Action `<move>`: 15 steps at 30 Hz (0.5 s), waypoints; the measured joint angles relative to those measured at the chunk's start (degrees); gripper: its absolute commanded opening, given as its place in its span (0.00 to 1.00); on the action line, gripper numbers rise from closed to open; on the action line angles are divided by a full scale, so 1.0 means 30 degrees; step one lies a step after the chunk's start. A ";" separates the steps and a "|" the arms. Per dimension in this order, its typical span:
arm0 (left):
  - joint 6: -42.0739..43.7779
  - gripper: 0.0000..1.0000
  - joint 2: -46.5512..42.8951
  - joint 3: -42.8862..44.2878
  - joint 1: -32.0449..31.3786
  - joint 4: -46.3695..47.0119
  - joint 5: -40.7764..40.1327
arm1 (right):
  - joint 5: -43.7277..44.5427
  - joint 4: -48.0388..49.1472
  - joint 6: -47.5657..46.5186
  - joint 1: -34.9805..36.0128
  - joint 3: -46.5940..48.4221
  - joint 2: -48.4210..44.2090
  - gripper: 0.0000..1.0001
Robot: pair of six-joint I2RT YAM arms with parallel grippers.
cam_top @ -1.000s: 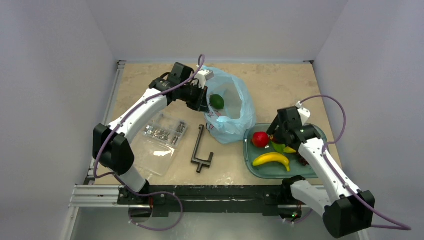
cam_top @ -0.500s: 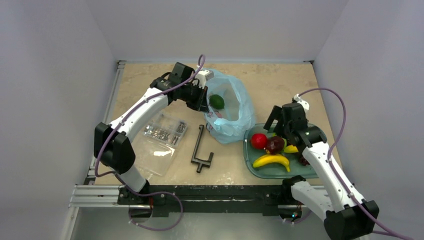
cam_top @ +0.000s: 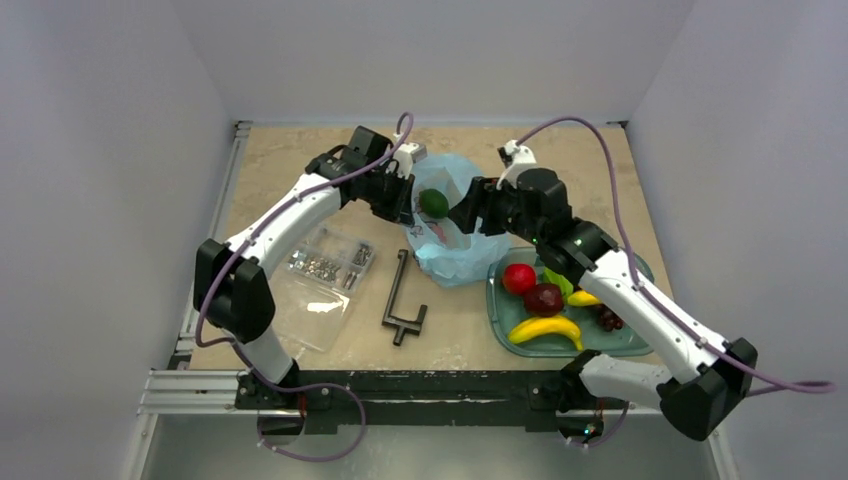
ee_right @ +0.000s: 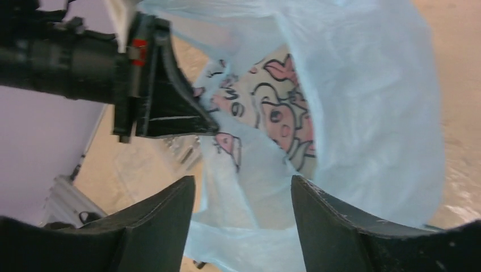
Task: Take the fake fruits out of the plastic bag
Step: Take out the fake fruit from the plastic bag.
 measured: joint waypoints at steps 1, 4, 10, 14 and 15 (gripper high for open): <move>0.0000 0.00 0.0066 0.0015 0.0000 -0.0073 -0.0124 | -0.0488 0.0707 0.0131 0.0466 0.0000 0.0437 0.49; -0.0015 0.00 0.0401 0.0233 0.0007 -0.0386 -0.0430 | -0.1129 0.2346 0.0284 0.1013 0.0000 0.1676 0.41; -0.0189 0.00 0.1413 0.0794 0.0022 -0.1005 -0.1435 | -0.0969 0.5836 0.0437 0.1588 -0.1056 0.4750 0.38; -0.0495 0.00 0.2149 0.0925 0.0036 -0.1348 -0.2623 | -0.0430 0.7337 0.0459 0.1909 -0.2011 0.7235 0.38; -0.0561 0.00 0.2339 0.0925 0.0044 -0.1435 -0.2943 | 0.0007 0.7635 0.0474 0.2018 -0.2215 0.7898 0.39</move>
